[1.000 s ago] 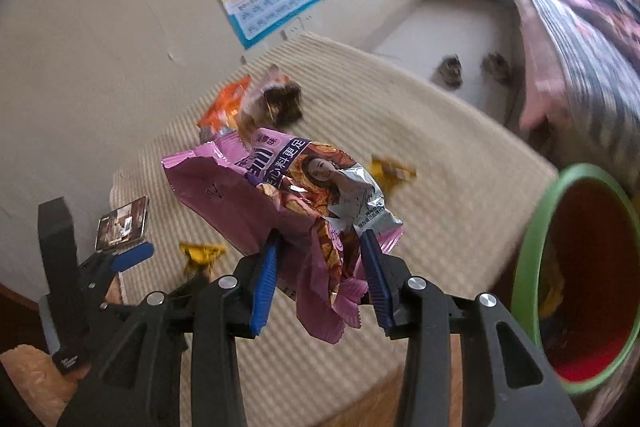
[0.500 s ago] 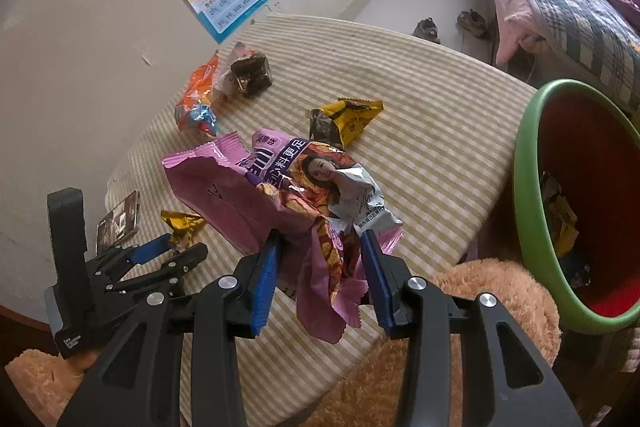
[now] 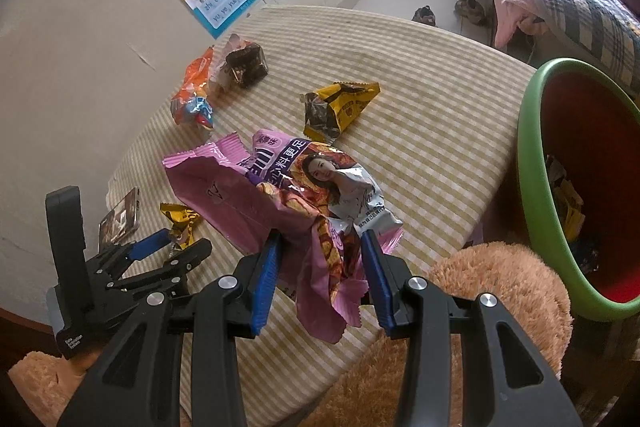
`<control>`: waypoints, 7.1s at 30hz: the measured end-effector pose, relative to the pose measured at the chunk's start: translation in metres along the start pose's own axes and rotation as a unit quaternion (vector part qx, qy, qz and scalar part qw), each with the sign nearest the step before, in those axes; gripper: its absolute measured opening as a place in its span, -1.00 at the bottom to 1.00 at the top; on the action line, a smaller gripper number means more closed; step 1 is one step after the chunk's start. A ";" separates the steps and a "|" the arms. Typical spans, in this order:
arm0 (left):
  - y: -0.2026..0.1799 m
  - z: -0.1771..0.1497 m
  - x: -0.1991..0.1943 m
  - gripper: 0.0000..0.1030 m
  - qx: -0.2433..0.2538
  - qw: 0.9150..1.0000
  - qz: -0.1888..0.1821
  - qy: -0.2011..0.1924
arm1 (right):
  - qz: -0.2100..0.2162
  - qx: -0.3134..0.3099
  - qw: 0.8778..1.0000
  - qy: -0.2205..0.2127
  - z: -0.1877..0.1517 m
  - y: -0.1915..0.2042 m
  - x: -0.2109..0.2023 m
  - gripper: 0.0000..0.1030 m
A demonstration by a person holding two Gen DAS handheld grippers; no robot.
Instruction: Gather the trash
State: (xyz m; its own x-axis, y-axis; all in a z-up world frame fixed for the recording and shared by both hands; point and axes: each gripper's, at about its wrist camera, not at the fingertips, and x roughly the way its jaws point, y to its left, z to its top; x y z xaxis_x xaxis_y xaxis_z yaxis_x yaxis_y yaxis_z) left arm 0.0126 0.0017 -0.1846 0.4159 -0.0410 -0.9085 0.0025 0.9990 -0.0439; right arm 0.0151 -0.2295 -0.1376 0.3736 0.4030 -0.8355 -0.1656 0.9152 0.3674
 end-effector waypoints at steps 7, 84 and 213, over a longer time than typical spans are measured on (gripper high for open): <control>-0.001 -0.001 0.004 0.30 0.011 1.000 0.000 0.008 | 0.000 0.001 1.000 0.007 -0.001 0.000 0.004 -0.21; -0.124 0.053 -0.079 -0.46 0.090 0.988 -0.089 -0.084 | -0.028 0.113 0.987 -0.106 0.007 -0.086 -0.080 -0.53; 0.067 0.164 0.062 0.26 -0.149 0.989 0.012 -0.003 | -0.010 0.027 1.000 -0.009 0.013 -0.010 0.042 -0.64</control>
State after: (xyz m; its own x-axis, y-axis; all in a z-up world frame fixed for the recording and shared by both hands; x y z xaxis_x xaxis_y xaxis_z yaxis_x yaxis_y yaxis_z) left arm 0.1874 0.0691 -0.1759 0.4182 -0.0162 -0.9082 -0.2750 0.9506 -0.1436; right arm 0.0448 -0.2220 -0.1713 0.3923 0.3834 -0.8361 -0.1090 0.9220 0.3716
